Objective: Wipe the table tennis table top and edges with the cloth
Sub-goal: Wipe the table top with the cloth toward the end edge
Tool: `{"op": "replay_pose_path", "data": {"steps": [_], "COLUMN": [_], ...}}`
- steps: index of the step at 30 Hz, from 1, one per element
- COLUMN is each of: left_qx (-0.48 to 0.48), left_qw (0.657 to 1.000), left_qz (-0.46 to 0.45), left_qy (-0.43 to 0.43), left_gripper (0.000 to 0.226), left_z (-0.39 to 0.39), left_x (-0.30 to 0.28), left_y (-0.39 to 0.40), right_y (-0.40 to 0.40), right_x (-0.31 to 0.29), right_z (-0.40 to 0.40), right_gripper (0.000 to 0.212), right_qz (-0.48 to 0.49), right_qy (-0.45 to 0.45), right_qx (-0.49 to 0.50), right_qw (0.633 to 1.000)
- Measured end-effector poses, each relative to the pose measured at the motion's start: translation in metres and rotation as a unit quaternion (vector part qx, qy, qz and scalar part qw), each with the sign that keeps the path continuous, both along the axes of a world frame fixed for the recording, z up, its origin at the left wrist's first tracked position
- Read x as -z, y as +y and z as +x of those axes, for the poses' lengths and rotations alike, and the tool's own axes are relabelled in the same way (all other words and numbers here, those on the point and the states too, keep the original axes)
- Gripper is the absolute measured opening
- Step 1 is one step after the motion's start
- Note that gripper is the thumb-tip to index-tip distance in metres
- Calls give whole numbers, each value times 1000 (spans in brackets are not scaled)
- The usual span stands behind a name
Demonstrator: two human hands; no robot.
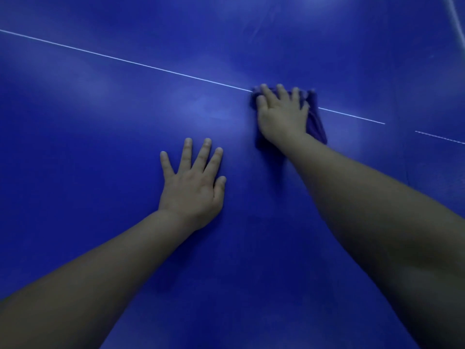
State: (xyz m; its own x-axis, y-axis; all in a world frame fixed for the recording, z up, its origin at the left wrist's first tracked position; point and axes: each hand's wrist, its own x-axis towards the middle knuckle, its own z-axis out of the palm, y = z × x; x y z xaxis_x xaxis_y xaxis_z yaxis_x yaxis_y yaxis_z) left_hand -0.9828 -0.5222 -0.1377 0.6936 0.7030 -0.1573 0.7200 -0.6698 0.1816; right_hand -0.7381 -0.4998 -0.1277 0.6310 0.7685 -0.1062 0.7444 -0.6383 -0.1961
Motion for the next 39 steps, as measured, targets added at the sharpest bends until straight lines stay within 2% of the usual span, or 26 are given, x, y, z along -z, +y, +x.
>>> {"op": "replay_pose_path", "data": {"steps": [3, 5, 9, 11, 14, 15, 17, 19, 21, 23, 25, 27, 29, 31, 35, 37, 39], "left_qx": [1, -4, -9, -1, 8, 10, 14, 22, 25, 27, 29, 29, 30, 33, 29, 30, 34], "left_qw": [1000, 1000, 1000, 1000, 1000, 1000, 1000, 1000, 1000, 1000, 1000, 1000, 999, 999, 1000, 1000, 999], "left_qz": [8, 4, -14, -10, -9, -9, -9, -3, 5, 4, 0, 3, 6, 13, 3, -1, 0], "left_qy": [0, -4, -4, -2, 5, 4, 5, 6, 6, 7, 10, 8, 8, 11, 6, 1, 2], "left_gripper": [62, 62, 63, 65, 69, 68, 65, 65, 67, 67, 67, 66, 66, 66, 65, 65, 65], "left_z": [10, 12, 17, 22, 32, 35, 45, 52, 54, 55, 55, 55, 55, 55, 62, 65, 65], "left_x": [2, 2, 0, -1, -1, -1, 0, 1, 2, 2, 2, 2, 3, 3, 3, 3, 3], "left_y": [0, 0, -1, -5, -15, -19, -24, -30, -31, -31, -31, -32, -33, -34, -40, -45, -49], "right_y": [-42, -98, -167, -148, -84, -67, -55, -85, -133, -172, -182, -161, -128, -106, -152, -190, -202], "right_x": [1, 1, 2, 2, -1, -2, -1, -1, -4, -5, -4, -2, -2, -1, -3, -5, -4], "right_z": [-39, -47, 8, 41, 69, 68, 52, 26, 12, 26, 62, 94, 111, 106, 55, 57, 90], "right_gripper": [54, 55, 60, 59, 51, 51, 51, 52, 58, 65, 65, 55, 51, 51, 55, 62, 57], "right_qz": [3, 10, -1, -8, 12, 13, 3, 4, 2, -14, -40, -34, -8, -7, -5, -19, -36], "right_qy": [-40, -23, -37, -41, 10, 19, 9, -8, -4, -17, -38, -15, 6, 3, -20, -16, -23], "right_qx": [-164, -206, -115, -26, 114, 117, 38, -85, -147, -111, -27, 61, 107, 74, -145, -110, 11], "right_qw": [986, 978, 993, 999, 993, 993, 999, 996, 989, 994, 998, 997, 994, 997, 989, 994, 999]}}
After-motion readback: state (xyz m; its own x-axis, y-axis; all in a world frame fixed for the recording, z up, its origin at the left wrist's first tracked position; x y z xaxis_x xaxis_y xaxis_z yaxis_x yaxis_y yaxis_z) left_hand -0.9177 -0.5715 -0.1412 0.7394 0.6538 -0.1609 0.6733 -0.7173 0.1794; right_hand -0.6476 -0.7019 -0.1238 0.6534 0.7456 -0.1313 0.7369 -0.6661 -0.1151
